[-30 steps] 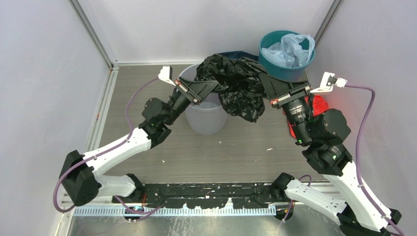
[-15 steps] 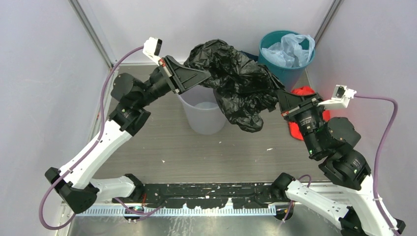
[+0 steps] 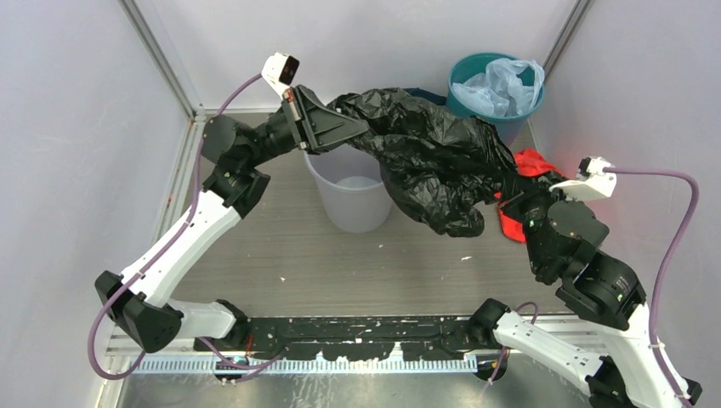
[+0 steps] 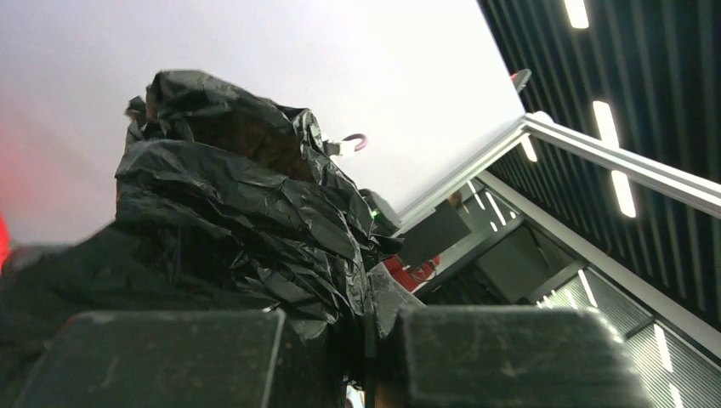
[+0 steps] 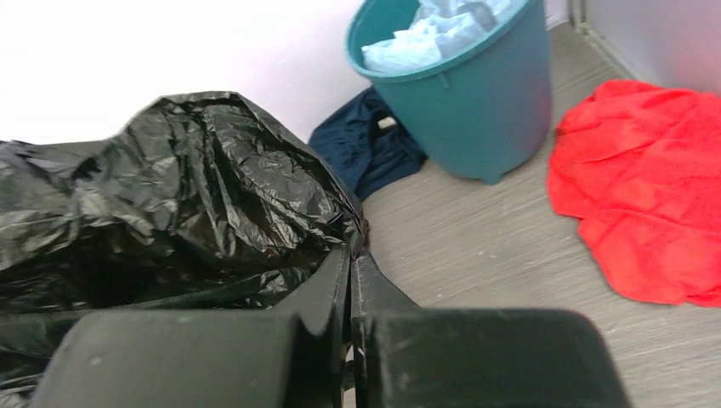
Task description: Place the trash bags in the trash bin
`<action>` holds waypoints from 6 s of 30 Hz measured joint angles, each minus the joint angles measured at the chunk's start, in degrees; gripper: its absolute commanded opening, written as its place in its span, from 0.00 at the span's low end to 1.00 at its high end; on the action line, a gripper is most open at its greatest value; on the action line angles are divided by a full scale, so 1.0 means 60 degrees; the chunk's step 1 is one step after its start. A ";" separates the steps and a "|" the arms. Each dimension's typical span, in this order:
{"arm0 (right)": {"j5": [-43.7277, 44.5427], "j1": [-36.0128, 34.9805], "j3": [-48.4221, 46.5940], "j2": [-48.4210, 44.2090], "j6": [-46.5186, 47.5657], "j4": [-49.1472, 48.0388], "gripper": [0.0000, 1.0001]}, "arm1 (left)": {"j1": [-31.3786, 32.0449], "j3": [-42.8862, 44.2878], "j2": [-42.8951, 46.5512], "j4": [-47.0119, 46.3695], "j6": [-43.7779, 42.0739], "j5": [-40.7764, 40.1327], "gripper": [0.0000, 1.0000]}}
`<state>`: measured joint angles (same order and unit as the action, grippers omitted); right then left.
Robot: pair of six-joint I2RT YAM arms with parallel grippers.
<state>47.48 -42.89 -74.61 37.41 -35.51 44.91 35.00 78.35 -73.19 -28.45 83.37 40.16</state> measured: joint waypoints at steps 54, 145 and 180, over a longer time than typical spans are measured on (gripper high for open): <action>-0.5716 0.0000 -0.3075 0.2907 0.1060 -0.0117 0.62 | -0.0211 0.5552 -0.3843 -0.2929 0.4095 0.2499 0.14; -1.0448 0.0000 -0.3322 0.2714 0.1384 -0.2900 0.01 | -0.1024 0.2466 -0.2058 -0.2065 0.2492 0.2084 0.57; -0.7340 0.0000 -0.3027 0.3665 0.0863 -0.6200 0.01 | -0.0907 -0.2583 0.1126 -0.0346 -0.1220 0.1861 0.61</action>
<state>3.44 -42.89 -92.77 59.40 -30.33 7.70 29.56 62.85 -66.43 -30.52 76.05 51.33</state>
